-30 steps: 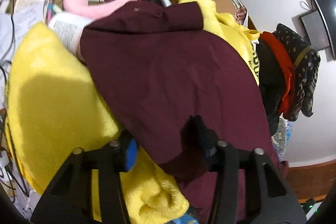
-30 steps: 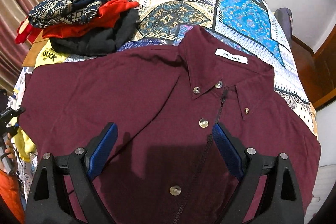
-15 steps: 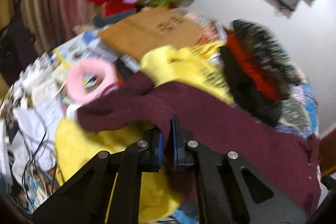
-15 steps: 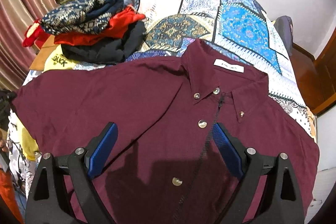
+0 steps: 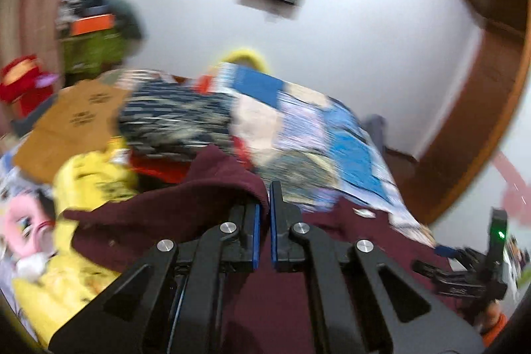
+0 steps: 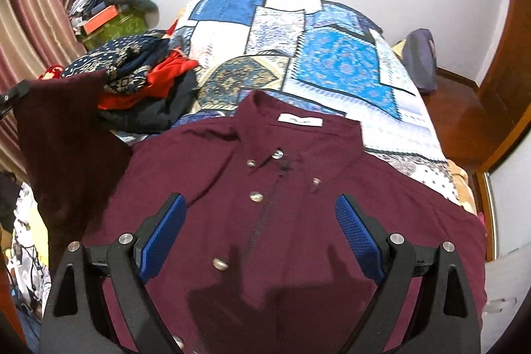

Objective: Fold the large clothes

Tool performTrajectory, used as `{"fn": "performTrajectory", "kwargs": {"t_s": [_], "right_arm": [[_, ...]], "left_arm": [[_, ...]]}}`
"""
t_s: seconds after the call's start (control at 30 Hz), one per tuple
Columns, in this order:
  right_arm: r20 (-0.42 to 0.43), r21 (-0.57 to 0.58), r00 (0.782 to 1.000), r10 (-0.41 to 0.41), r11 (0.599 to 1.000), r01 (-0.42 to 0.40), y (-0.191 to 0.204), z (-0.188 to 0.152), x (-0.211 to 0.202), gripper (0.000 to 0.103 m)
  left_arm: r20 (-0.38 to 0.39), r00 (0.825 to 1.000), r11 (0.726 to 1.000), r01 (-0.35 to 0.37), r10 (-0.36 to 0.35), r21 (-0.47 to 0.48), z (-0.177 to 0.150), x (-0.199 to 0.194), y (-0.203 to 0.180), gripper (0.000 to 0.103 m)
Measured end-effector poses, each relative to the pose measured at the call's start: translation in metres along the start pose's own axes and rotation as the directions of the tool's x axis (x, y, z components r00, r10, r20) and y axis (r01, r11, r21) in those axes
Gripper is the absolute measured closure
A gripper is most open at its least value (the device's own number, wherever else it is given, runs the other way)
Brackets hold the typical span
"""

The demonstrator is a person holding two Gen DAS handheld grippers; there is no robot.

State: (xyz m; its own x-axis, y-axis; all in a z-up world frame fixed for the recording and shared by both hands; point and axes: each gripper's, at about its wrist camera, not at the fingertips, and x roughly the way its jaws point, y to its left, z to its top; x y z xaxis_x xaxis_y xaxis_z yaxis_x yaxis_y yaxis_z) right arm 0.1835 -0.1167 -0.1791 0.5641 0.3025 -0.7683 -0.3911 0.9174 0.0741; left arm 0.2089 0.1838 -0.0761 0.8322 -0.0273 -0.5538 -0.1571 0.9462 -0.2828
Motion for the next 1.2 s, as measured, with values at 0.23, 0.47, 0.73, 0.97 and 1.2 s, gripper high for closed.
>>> {"fn": "performTrajectory", "kwargs": {"t_s": [0.23, 0.47, 0.73, 0.97, 1.2], "right_arm": [[-0.005, 0.036, 1.0, -0.025, 0.999, 0.025, -0.024, -0.015, -0.008, 0.013], [-0.03, 0.057, 0.999, -0.039, 0.998, 0.04, -0.043, -0.031, -0.008, 0.013], [-0.065, 0.04, 0.997, -0.044, 0.998, 0.046, -0.044, -0.039, -0.005, 0.013], [-0.019, 0.003, 1.0, -0.025, 1.0, 0.025, -0.029, -0.025, -0.017, 0.013], [0.028, -0.093, 0.999, 0.022, 0.996, -0.019, 0.011, 0.005, -0.019, 0.013]], "left_arm": [[-0.218, 0.964, 0.968, 0.188, -0.15, 0.165, -0.039, 0.061, -0.099, 0.1], [-0.47, 0.867, 0.934, 0.29, -0.165, 0.207, -0.107, 0.114, -0.139, 0.1], [-0.591, 0.791, 0.927, 0.324, -0.157, 0.187, -0.143, 0.125, -0.144, 0.082], [-0.52, 0.836, 0.924, 0.322, -0.174, 0.209, -0.112, 0.089, -0.137, 0.053], [-0.318, 0.943, 0.961, 0.172, -0.098, 0.214, -0.059, 0.041, -0.077, 0.043]]}}
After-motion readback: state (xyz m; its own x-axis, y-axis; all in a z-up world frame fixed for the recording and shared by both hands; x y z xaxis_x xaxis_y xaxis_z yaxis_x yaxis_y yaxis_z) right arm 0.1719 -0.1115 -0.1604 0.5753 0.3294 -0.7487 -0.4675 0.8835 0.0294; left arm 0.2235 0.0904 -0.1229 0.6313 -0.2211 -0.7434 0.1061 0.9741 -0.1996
